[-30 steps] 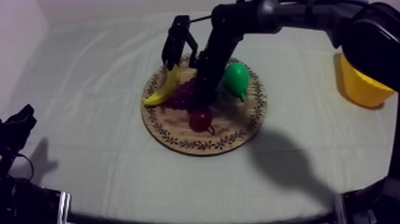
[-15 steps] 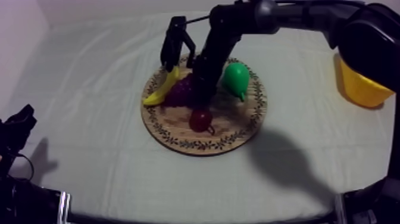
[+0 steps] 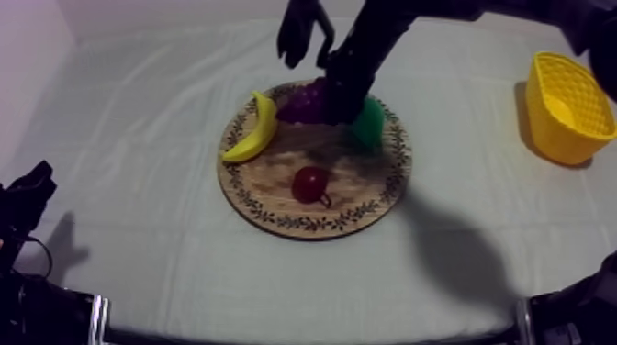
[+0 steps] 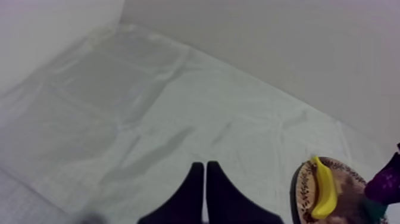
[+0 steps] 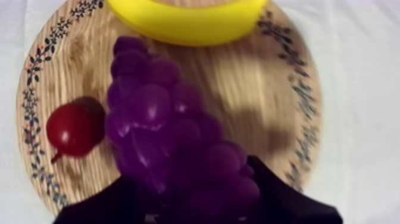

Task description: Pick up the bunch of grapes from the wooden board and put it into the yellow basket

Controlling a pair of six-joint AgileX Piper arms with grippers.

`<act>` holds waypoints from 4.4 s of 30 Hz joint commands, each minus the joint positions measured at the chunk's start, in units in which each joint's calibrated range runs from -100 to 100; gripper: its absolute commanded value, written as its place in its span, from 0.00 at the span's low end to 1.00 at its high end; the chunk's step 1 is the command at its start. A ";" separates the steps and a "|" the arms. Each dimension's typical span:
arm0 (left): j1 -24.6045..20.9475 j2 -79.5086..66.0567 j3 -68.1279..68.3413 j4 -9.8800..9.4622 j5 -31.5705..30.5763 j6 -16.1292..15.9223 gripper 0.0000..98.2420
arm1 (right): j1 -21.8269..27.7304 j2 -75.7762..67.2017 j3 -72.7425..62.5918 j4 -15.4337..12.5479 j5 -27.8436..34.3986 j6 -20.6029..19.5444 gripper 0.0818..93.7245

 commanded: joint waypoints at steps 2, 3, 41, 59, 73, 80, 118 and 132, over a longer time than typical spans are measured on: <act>-0.03 0.05 0.00 0.00 -0.01 -0.01 0.00 | 2.44 -7.42 3.80 -0.30 0.77 -0.13 0.28; -0.03 0.05 0.00 0.00 -0.01 -0.01 0.00 | 3.32 -9.24 4.80 -0.39 1.01 -0.25 0.28; -0.03 0.05 0.00 0.00 -0.01 -0.01 0.00 | 40.97 -15.25 10.92 0.60 -8.84 -2.55 0.36; -0.03 0.05 0.00 0.00 -0.01 0.01 0.00 | 44.82 -17.39 12.90 -1.20 -8.92 -0.81 0.78; -0.03 0.05 0.00 0.00 -0.01 0.03 0.00 | 46.11 -41.38 26.52 -1.08 -7.00 -6.20 0.60; -0.03 0.05 0.00 0.00 -0.01 0.02 0.00 | 47.90 -55.91 37.34 -1.71 -6.77 -6.90 0.41; -0.03 0.05 0.00 0.00 -0.01 -0.01 0.00 | 22.47 -121.70 97.30 11.38 -27.52 -28.80 0.01; -0.03 0.05 0.00 0.00 -0.01 0.04 0.00 | 22.50 -126.20 100.46 9.72 -25.56 -23.48 0.01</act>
